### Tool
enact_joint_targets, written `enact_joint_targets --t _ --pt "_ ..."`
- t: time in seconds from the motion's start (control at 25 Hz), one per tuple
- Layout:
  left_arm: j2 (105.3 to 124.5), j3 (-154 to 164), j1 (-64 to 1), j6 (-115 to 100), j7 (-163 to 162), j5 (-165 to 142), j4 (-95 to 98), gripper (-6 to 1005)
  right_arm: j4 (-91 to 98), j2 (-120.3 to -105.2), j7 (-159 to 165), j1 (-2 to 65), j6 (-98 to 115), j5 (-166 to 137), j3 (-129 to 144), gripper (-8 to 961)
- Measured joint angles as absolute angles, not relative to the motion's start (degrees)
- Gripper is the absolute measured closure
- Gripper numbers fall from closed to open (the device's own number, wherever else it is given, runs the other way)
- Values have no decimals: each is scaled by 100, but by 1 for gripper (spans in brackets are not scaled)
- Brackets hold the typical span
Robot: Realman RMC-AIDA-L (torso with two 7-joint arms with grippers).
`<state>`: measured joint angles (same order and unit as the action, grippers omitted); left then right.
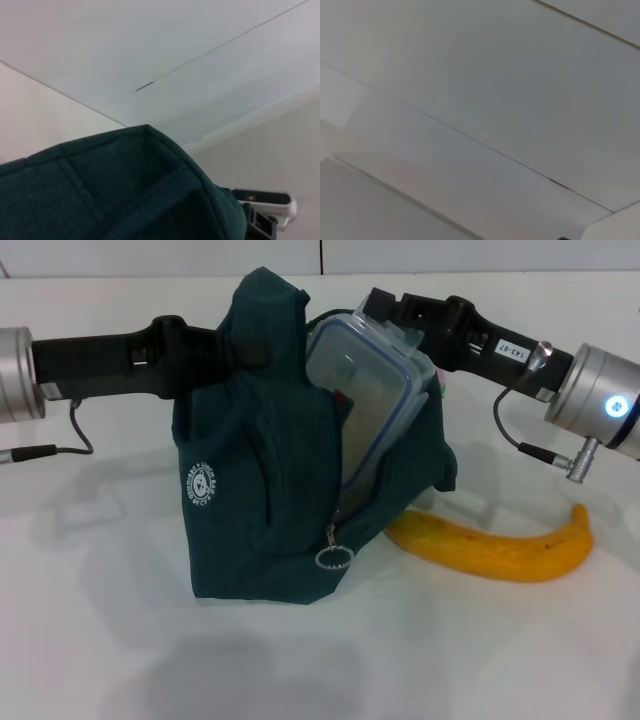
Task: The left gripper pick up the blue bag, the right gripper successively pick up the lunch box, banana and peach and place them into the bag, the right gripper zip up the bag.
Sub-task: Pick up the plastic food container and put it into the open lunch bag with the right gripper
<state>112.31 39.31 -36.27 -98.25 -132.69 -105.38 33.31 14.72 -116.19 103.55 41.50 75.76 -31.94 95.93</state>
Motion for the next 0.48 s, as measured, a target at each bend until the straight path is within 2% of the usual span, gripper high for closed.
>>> enact_joint_targets --t 0.36,0.48 --pt "11206 3928 -3520 -9773 -13219 -10539 3331 966 1667 -11619 10084 4109 7602 -3210 9581 758" --pt "11198 3928 -3493 -9773 -13219 -10539 3338 966 1719 -11619 9959 4016 7617 -3185 9530 687"
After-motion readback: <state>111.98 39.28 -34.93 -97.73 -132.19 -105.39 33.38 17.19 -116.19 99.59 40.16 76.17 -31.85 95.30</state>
